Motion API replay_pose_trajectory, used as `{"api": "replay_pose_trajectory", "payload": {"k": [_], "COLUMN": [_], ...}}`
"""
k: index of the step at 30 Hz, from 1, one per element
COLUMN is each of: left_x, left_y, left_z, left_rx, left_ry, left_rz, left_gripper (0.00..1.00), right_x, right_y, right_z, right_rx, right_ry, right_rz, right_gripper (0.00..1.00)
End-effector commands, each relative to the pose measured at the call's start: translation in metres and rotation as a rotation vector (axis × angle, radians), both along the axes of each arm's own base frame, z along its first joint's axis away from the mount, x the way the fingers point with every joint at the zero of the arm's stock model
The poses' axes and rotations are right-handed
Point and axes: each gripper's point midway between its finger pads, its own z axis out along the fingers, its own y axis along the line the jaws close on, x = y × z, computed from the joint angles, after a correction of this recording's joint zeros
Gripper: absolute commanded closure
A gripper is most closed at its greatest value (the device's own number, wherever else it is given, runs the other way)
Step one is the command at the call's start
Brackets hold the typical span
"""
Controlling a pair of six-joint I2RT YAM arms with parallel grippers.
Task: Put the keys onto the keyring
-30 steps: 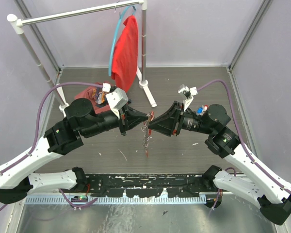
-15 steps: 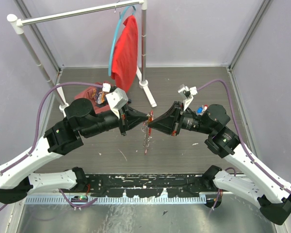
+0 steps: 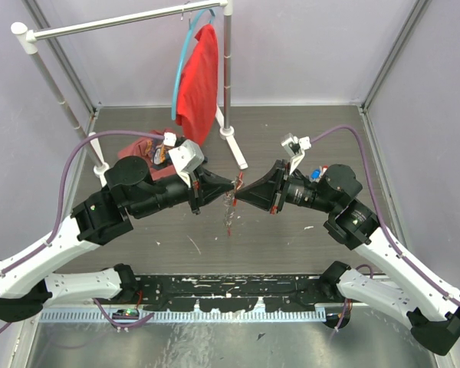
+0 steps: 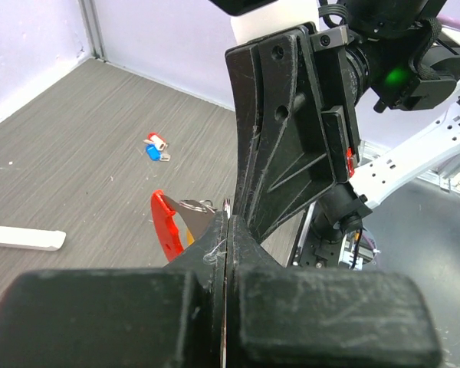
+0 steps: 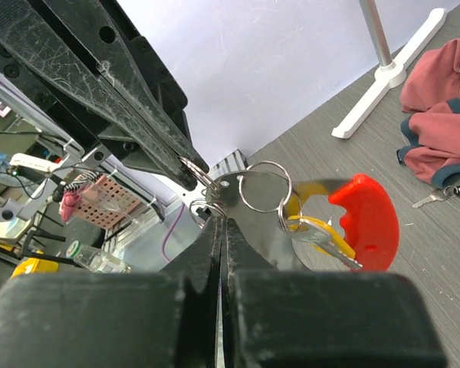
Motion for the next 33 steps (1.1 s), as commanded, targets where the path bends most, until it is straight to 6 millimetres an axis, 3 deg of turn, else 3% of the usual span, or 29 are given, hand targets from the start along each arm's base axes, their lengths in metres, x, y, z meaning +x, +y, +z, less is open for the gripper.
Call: {"api": "replay_pose_trajectory", "payload": {"k": [1, 5, 7, 12, 19, 23, 33], "left_x": [0.003, 0.004, 0.003, 0.000, -0.004, -0.005, -0.009], "left_y": [0.004, 0.004, 0.005, 0.007, 0.010, 0.012, 0.015], "left_z": [0.018, 0.017, 0.018, 0.024, 0.029, 0.030, 0.032], "left_rx": [-0.062, -0.057, -0.060, -0.069, -0.071, -0.073, -0.060], "left_ry": [-0.036, -0.034, -0.037, -0.041, -0.040, -0.039, -0.036], "left_rz": [0.020, 0.027, 0.028, 0.016, 0.004, 0.004, -0.011], "left_gripper": [1.00, 1.00, 1.00, 1.00, 1.00, 1.00, 1.00], "right_x": [-0.003, -0.004, -0.003, 0.000, 0.030, 0.031, 0.043], "right_y": [-0.007, -0.010, -0.013, -0.028, -0.059, -0.067, -0.091], "right_z": [0.027, 0.029, 0.029, 0.031, 0.058, 0.062, 0.067], "right_rx": [0.046, 0.039, 0.016, -0.060, -0.090, -0.150, -0.226], "right_ry": [-0.078, -0.102, -0.135, -0.310, -0.515, -0.689, -0.744], "right_rz": [-0.026, -0.031, -0.049, -0.116, -0.380, -0.402, -0.538], "right_gripper": [0.99, 0.99, 0.90, 0.52, 0.29, 0.27, 0.22]}}
